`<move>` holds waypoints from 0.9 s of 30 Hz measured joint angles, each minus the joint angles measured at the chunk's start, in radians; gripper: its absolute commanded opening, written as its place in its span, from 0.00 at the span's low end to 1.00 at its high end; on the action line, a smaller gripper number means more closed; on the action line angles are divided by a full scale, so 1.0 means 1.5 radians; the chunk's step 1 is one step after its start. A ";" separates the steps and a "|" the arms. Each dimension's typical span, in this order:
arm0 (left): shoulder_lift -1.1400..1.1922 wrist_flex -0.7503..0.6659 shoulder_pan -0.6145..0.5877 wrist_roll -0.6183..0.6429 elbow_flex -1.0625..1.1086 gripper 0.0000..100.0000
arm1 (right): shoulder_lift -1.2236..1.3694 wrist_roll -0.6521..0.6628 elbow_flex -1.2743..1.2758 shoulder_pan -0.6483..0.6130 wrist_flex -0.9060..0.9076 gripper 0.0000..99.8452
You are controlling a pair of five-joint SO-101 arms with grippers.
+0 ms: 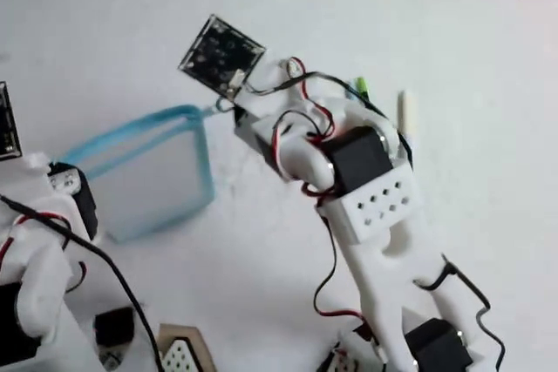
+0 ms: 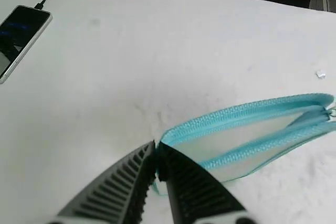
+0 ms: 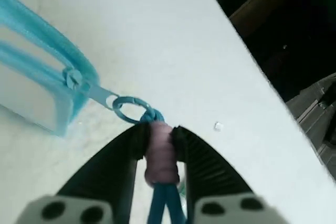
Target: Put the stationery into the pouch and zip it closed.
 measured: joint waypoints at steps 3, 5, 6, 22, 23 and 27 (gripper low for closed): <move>0.014 0.000 0.000 0.001 0.008 0.02 | -0.001 0.026 0.039 0.025 -0.001 0.02; 0.041 -0.004 0.000 -0.002 0.011 0.02 | -0.002 0.042 0.061 0.033 -0.001 0.02; 0.056 -0.005 0.000 -0.009 0.011 0.02 | -0.002 0.045 0.070 0.033 -0.001 0.02; 0.136 -0.011 -0.009 -0.016 0.008 0.02 | -0.064 0.095 0.073 0.029 0.148 0.30; 0.136 -0.011 -0.009 -0.016 0.008 0.02 | -0.075 0.093 0.073 0.050 0.160 0.30; 0.136 -0.011 -0.009 -0.016 0.008 0.02 | -0.083 0.064 0.073 0.126 0.164 0.30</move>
